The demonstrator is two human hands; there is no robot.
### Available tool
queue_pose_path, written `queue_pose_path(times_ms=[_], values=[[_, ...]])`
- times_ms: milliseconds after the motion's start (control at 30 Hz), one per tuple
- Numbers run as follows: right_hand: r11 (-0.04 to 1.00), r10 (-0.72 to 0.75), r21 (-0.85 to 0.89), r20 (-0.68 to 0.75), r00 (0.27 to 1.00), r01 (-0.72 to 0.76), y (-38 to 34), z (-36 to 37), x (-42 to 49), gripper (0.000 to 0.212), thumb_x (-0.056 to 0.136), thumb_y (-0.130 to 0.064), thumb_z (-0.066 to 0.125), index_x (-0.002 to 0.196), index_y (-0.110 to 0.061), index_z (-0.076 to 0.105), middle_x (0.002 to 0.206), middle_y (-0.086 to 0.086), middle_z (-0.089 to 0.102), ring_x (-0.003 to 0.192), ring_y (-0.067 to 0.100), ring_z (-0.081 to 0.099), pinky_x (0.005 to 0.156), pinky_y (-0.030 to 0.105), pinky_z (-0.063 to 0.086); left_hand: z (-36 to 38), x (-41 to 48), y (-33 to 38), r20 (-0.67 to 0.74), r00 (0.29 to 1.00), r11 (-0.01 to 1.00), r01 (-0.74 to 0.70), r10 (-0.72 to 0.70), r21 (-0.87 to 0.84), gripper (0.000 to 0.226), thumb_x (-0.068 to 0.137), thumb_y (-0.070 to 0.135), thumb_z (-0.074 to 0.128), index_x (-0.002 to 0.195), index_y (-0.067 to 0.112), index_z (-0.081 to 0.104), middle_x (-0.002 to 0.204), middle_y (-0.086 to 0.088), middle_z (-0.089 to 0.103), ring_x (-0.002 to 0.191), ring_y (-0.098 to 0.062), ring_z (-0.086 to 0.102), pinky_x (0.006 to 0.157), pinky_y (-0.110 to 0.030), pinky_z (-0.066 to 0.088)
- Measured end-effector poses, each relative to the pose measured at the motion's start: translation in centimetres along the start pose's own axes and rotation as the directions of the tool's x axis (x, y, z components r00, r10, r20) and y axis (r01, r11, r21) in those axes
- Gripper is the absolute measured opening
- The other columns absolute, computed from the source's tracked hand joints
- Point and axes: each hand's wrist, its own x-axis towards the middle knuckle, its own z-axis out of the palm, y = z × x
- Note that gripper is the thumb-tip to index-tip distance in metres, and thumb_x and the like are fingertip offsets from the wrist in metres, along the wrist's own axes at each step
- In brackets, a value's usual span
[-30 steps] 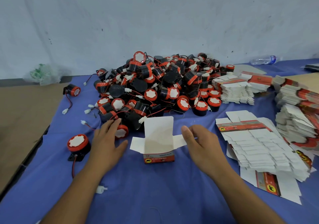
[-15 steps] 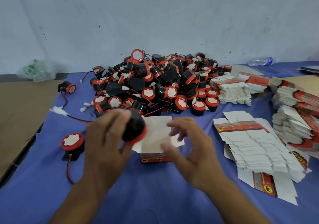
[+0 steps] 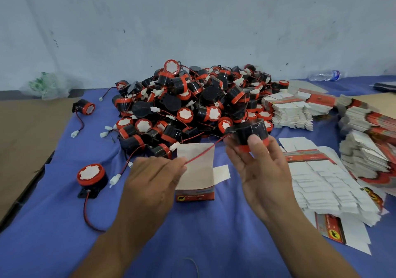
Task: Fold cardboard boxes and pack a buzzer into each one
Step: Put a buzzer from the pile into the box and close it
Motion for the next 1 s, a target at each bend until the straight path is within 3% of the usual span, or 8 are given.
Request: queue_pose_path(times_ms=[100, 267, 333, 500, 600, 800, 900, 1000], values=[[0.934, -0.173, -0.316, 0.007, 0.985, 0.166, 0.8, -0.3, -0.3, 0.045, 0.083, -0.013, 0.078, 0.121, -0.022, 0.056, 0.113, 0.0, 0.072, 0.1, 0.021, 0.073, 0.082, 0.029, 0.059, 0.3, 0.1, 1.7, 0.079, 0.995, 0.979, -0.045, 0.061, -0.2, 0.02, 0.096, 0.012, 0.054, 0.113, 0.006, 0.063, 0.101, -0.006, 0.062, 0.085, -0.026, 0.058, 0.081, -0.035, 0.049], [0.335, -0.301, -0.749, 0.49, 0.818, 0.572, 2.4, -1.1, -1.1, 0.057, 0.087, -0.013, 0.076, 0.138, -0.023, 0.051, 0.129, -0.003, 0.055, 0.119, 0.013, 0.058, 0.094, 0.028, 0.051, 0.2, 0.0, 2.7, 0.058, 0.998, 0.929, -0.011, 0.035, -0.369, 0.017, 0.097, 0.015, 0.055, 0.112, 0.009, 0.062, 0.108, 0.002, 0.06, 0.095, -0.016, 0.058, 0.091, -0.017, 0.045], [0.254, -0.179, -0.733, 0.605, 0.776, 0.631, 2.4, -1.2, -1.3, 0.062, 0.089, -0.007, 0.072, 0.144, -0.023, 0.048, 0.134, -0.002, 0.049, 0.121, 0.011, 0.053, 0.089, 0.032, 0.053, -0.2, 0.0, 2.5, 0.007, 0.999, 0.933, 0.04, -0.04, -0.358, 0.017, 0.094, 0.02, 0.058, 0.109, 0.012, 0.059, 0.106, 0.005, 0.059, 0.097, -0.008, 0.057, 0.094, -0.009, 0.041], [0.336, 0.187, -0.739, 0.66, 0.727, 0.584, 1.0, -1.3, -1.5, 0.069, 0.093, 0.001, 0.063, 0.149, -0.032, 0.04, 0.138, -0.008, 0.042, 0.122, 0.016, 0.051, 0.092, 0.035, 0.052, -1.0, 0.4, 2.0, -0.117, 0.993, 0.954, -0.011, -0.025, -0.299, 0.017, 0.088, 0.016, 0.064, 0.101, 0.012, 0.055, 0.102, 0.001, 0.057, 0.102, -0.004, 0.054, 0.094, -0.01, 0.041], [0.45, 0.289, -0.74, 0.65, 0.703, 0.499, 0.5, -1.0, -2.0, 0.061, 0.098, -0.013, 0.064, 0.15, -0.033, 0.04, 0.136, -0.008, 0.045, 0.122, 0.016, 0.05, 0.09, 0.027, 0.052, -1.2, 0.7, 2.0, -0.07, 0.983, 0.929, 0.139, -0.172, -0.344, 0.019, 0.085, 0.026, 0.065, 0.1, 0.02, 0.055, 0.1, 0.011, 0.056, 0.101, 0.004, 0.055, 0.088, -0.01, 0.042], [0.607, 0.386, -0.746, 0.578, 0.719, 0.274, 0.5, -0.5, -2.3, 0.062, 0.097, -0.02, 0.065, 0.152, -0.029, 0.038, 0.133, 0.0, 0.055, 0.117, 0.023, 0.056, 0.093, 0.04, 0.05, -1.5, 1.4, 2.2, 0.19, 0.805, 0.531, 0.527, -0.562, -0.664, 0.012, 0.083, 0.038, 0.073, 0.091, 0.036, 0.063, 0.09, 0.001, 0.068, 0.084, -0.018, 0.067, 0.072, -0.023, 0.054], [0.666, 0.41, -0.724, 0.557, 0.722, 0.18, 0.7, -0.5, -2.5, 0.062, 0.098, -0.016, 0.064, 0.152, -0.03, 0.038, 0.131, -0.004, 0.059, 0.113, 0.015, 0.06, 0.092, 0.028, 0.05, -1.1, 1.3, 2.2, 0.3, 0.773, 0.502, 0.603, -0.559, -0.619, 0.006, 0.09, 0.03, 0.068, 0.087, 0.03, 0.073, 0.091, 0.01, 0.072, 0.088, -0.007, 0.068, 0.072, -0.013, 0.052], [0.717, 0.382, -0.691, 0.498, 0.778, 0.091, 1.1, -0.2, -2.6, 0.061, 0.094, -0.016, 0.066, 0.148, -0.033, 0.042, 0.126, 0.004, 0.062, 0.112, 0.026, 0.063, 0.098, 0.043, 0.052, -1.1, 1.0, 2.2, 0.372, 0.766, 0.487, 0.628, -0.524, -0.607, 0.026, 0.097, 0.048, 0.052, 0.109, 0.034, 0.072, 0.113, 0.021, 0.069, 0.109, 0.002, 0.063, 0.085, -0.012, 0.05]])
